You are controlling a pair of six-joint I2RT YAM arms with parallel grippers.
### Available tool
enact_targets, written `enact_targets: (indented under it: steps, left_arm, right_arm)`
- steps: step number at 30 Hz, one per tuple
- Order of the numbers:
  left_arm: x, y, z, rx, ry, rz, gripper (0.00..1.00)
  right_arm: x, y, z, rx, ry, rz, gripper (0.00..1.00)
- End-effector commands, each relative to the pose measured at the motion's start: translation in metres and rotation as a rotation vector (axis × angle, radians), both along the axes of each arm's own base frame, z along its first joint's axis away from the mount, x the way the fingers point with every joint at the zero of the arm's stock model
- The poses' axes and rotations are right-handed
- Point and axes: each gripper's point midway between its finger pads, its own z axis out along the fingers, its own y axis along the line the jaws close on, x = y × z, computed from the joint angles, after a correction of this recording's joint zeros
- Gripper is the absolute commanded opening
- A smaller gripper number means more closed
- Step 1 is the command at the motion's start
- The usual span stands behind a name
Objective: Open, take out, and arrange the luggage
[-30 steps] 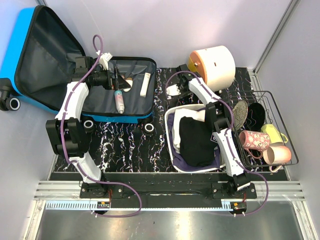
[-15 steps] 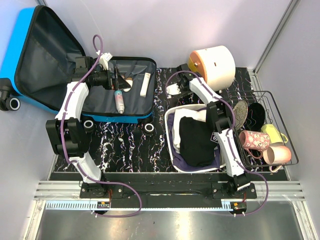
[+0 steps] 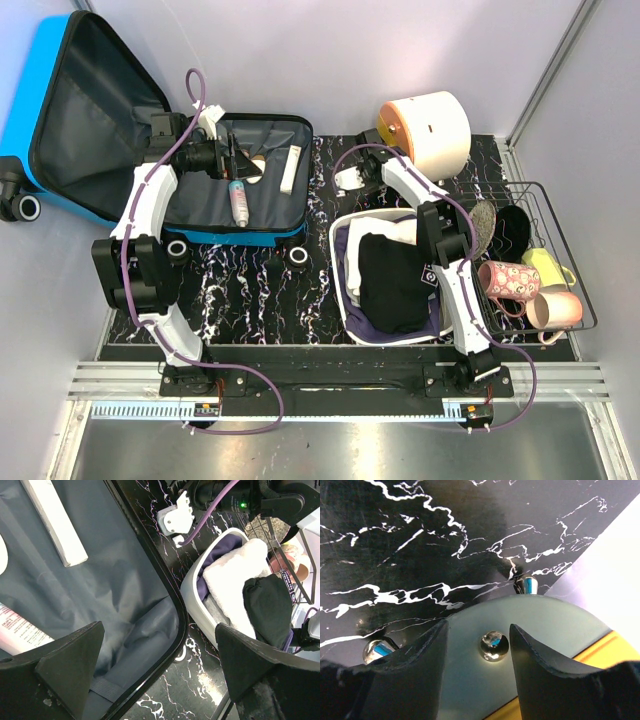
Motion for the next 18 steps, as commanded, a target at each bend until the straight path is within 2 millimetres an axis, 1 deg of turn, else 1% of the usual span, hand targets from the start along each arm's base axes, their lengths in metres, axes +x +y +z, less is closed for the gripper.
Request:
enact_targets:
  steps: [1,3,4,5,7,8,10,11,13,15,18]
  left_arm:
    - [0.006,0.001,0.021,-0.022,-0.067,-0.022,0.99]
    - [0.006,0.002,0.022,-0.021,-0.07,-0.021,0.99]
    - [0.006,0.002,0.021,-0.022,-0.067,-0.02,0.99]
    - [0.006,0.001,0.02,-0.022,-0.067,-0.022,0.99]
    - [0.006,0.002,0.02,-0.023,-0.065,-0.022,0.99]
    - [0.007,0.002,0.02,-0.024,-0.066,-0.023,0.99]
    - [0.007,0.002,0.019,-0.025,-0.064,-0.024,0.99]
    - [0.008,0.002,0.019,-0.026,-0.063,-0.024,0.99]
    - [0.01,0.002,0.019,-0.028,-0.063,-0.024,0.99]
    - [0.011,0.002,0.019,-0.029,-0.063,-0.025,0.99]
    - [0.013,0.002,0.021,-0.029,-0.067,-0.025,0.99]
  right_arm:
    - [0.007,-0.008,0.033,0.0,-0.08,-0.039,0.57]
    - [0.01,-0.01,0.034,0.002,-0.087,-0.046,0.54]
    - [0.011,-0.011,0.034,0.001,-0.091,-0.047,0.5]
    - [0.012,-0.011,0.033,0.001,-0.091,-0.047,0.48]
    - [0.015,-0.011,0.038,0.005,-0.105,-0.048,0.43]
    - [0.016,-0.01,0.04,0.014,-0.11,-0.046,0.37]
    - [0.019,-0.007,0.045,0.031,-0.127,-0.041,0.31]
    - [0.019,-0.003,0.048,0.044,-0.134,-0.031,0.25]
    - [0.021,0.002,0.053,0.065,-0.149,-0.018,0.18]
    - [0.02,0.012,0.056,0.092,-0.148,0.009,0.1]
    - [0.016,0.023,0.054,0.111,-0.137,0.043,0.04]
